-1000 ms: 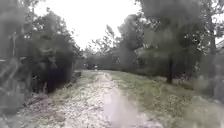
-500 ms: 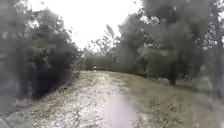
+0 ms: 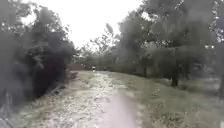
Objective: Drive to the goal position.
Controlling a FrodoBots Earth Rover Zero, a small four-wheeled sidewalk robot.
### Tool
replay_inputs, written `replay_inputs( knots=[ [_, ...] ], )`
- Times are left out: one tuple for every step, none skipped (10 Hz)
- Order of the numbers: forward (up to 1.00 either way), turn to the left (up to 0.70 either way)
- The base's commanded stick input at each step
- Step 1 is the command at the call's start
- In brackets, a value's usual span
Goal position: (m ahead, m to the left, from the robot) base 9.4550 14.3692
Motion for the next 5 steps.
replay_inputs(
  knots=[
    [0.7, 0.0],
    [0.7, 0.0],
    [0.7, 0.0],
    [0.7, 0.0],
    [0.7, 0.0]
  ],
)
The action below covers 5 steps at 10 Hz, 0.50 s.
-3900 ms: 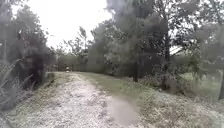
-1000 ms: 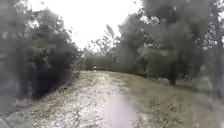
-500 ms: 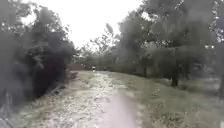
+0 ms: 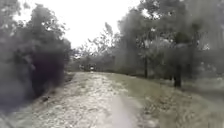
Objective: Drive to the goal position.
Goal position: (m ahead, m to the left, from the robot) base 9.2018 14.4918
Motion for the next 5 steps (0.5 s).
replay_inputs(
  knots=[
    [0.7, 0.0],
    [0.7, 0.0],
    [0.7, 0.0],
    [0.7, 0.0],
    [0.7, 0.0]
  ],
)
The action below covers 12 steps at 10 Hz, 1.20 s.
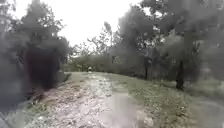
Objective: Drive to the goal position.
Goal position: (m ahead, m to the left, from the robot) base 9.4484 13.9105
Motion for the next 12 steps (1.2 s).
replay_inputs(
  knots=[
    [0.7, 0.0],
    [0.7, 0.08],
    [0.7, 0.22],
    [0.7, 0.35],
    [0.7, 0.22],
    [0.7, 0.0],
    [0.7, 0.0],
    [0.7, 0.0],
    [0.7, 0.0],
    [0.7, 0.0],
    [0.7, 0.0],
    [0.7, 0.0]
  ],
)
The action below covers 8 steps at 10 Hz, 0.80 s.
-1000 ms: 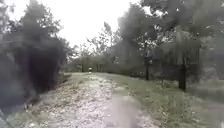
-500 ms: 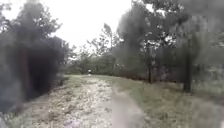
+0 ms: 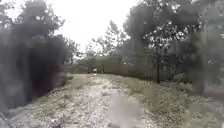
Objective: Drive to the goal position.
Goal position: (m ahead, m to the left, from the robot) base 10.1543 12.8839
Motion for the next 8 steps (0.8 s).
replay_inputs(
  knots=[
    [0.7, 0.0],
    [0.7, 0.0],
    [0.7, 0.0],
    [0.7, 0.0],
    [0.7, 0.0],
    [0.7, 0.0],
    [0.7, 0.0],
    [0.7, 0.34]
  ],
)
